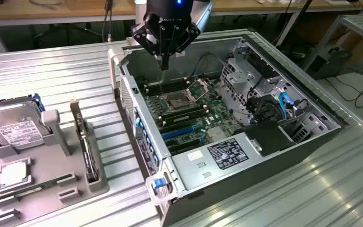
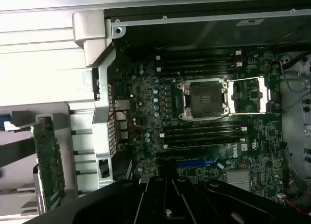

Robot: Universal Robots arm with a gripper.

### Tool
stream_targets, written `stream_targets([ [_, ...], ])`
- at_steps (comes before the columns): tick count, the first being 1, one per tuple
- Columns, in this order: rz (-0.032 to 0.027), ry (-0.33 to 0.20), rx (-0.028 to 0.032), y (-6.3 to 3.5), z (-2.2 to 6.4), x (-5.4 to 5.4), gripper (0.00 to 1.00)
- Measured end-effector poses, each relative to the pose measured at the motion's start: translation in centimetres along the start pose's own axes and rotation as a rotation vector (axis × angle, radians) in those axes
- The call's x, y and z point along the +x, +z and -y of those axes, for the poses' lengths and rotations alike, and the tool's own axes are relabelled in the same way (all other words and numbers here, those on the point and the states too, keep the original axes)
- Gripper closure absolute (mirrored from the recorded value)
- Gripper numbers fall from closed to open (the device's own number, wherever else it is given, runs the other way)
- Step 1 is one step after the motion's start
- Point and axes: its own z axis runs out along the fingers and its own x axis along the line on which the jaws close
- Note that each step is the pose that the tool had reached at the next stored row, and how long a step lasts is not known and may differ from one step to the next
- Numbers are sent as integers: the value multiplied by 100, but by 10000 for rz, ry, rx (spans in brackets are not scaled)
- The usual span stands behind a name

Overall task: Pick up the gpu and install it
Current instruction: 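Reach for the gpu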

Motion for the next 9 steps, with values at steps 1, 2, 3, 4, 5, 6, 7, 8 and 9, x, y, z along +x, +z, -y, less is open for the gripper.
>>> stream_targets([
  [1,-1,0,0,0,0,0,89],
  [2,0,0,0,0,0,6,89],
  [3,0,1,0,0,1,16,89],
  [4,0,0,0,-1,2,30,89],
  [5,0,0,1,-2,3,40,89],
  [6,0,0,1,-2,4,49,89],
  [7,-1,0,0,-2,5,57,89],
  [8,0,0,0,-2,5,65,89],
  [9,0,0,0,-2,6,72,89],
])
